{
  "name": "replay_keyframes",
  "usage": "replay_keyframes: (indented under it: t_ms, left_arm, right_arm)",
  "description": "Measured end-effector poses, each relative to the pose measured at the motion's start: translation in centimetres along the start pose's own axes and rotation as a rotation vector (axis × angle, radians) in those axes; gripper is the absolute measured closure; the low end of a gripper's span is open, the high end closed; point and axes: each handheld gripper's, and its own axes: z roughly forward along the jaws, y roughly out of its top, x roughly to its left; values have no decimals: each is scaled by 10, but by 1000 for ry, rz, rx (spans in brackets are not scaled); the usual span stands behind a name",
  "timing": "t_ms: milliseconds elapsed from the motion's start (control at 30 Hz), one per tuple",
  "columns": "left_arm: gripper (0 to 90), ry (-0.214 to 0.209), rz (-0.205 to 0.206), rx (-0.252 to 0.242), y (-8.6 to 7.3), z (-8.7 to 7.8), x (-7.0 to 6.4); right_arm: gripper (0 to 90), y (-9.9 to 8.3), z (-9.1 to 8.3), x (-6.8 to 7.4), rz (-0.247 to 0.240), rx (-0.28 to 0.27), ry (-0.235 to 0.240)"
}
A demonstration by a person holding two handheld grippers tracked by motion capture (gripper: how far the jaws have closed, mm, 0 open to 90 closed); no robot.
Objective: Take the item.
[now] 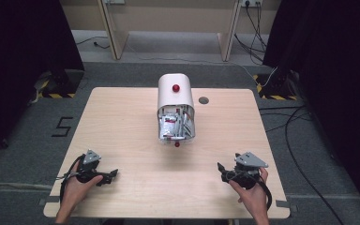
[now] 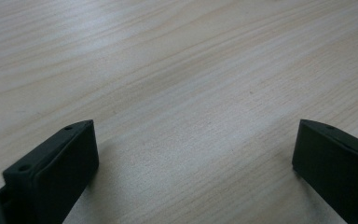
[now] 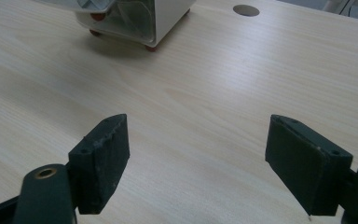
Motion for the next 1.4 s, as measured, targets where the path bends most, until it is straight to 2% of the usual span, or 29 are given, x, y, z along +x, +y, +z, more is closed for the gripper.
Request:
replay_keyframes:
  t_ms: [300, 833, 1400]
  left_arm:
    - [0, 0, -1, 0, 0, 0, 0]
    - [0, 0, -1, 0, 0, 0, 0]
    - [0, 0, 0, 0, 0, 0, 0]
  right_arm:
    - [232, 8, 0, 5, -15, -16, 12]
    - [266, 26, 2, 19, -69, -46, 47]
    - [296, 47, 1, 36, -115, -97, 79]
